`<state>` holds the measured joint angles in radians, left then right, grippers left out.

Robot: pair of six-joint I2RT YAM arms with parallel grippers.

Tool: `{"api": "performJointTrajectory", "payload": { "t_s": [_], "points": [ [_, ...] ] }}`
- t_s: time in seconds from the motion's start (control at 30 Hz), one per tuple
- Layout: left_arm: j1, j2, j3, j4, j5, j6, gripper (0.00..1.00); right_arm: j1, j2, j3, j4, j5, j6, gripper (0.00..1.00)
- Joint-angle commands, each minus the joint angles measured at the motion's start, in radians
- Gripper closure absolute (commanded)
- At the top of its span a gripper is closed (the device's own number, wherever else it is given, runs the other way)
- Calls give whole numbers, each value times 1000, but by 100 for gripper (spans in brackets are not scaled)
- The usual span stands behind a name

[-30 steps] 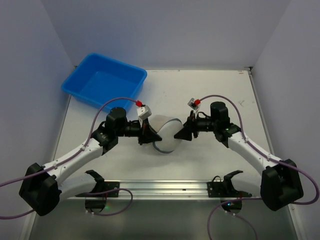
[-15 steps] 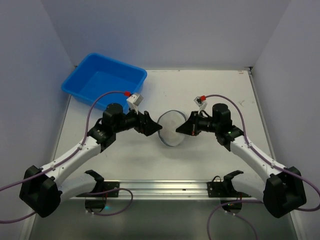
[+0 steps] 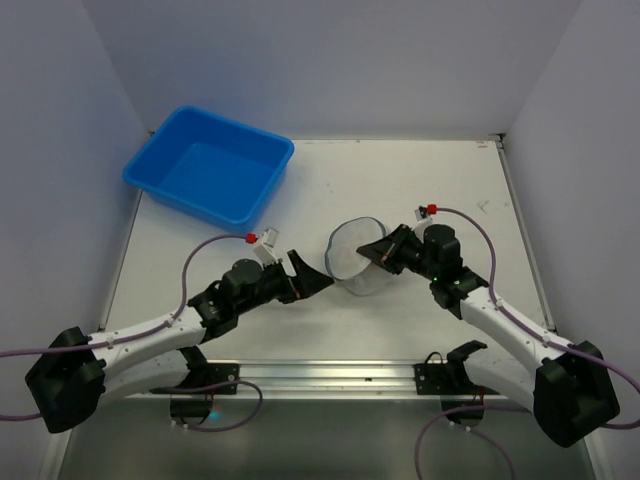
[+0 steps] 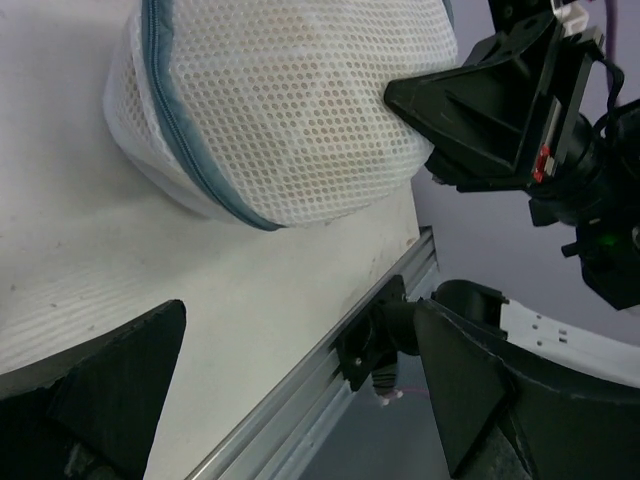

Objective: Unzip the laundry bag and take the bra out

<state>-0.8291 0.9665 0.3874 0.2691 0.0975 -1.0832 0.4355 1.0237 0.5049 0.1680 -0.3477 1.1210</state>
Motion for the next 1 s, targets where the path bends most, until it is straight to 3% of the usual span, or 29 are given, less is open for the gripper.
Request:
{"api": "performJointTrajectory", "payload": {
  "t_s": [0.0,0.37,0.47,0.7,0.97],
  "points": [
    [-44,35,-13,237,-137,-133,0,28,-2,-35,108,98,125,100],
    [-102,290,27,429,-205,-192,0,31,-10,-89,203,85,221,100],
    [-102,310,30,433,-235,-188,4,31,-14,-89,206,76,224,100],
    [-102,371,77,499,-237,-158,22,29,-17,-112,238,59,240,100],
    [-96,416,76,478,-222,-190,21,31,-62,-101,202,61,183,100]
  ]
}}
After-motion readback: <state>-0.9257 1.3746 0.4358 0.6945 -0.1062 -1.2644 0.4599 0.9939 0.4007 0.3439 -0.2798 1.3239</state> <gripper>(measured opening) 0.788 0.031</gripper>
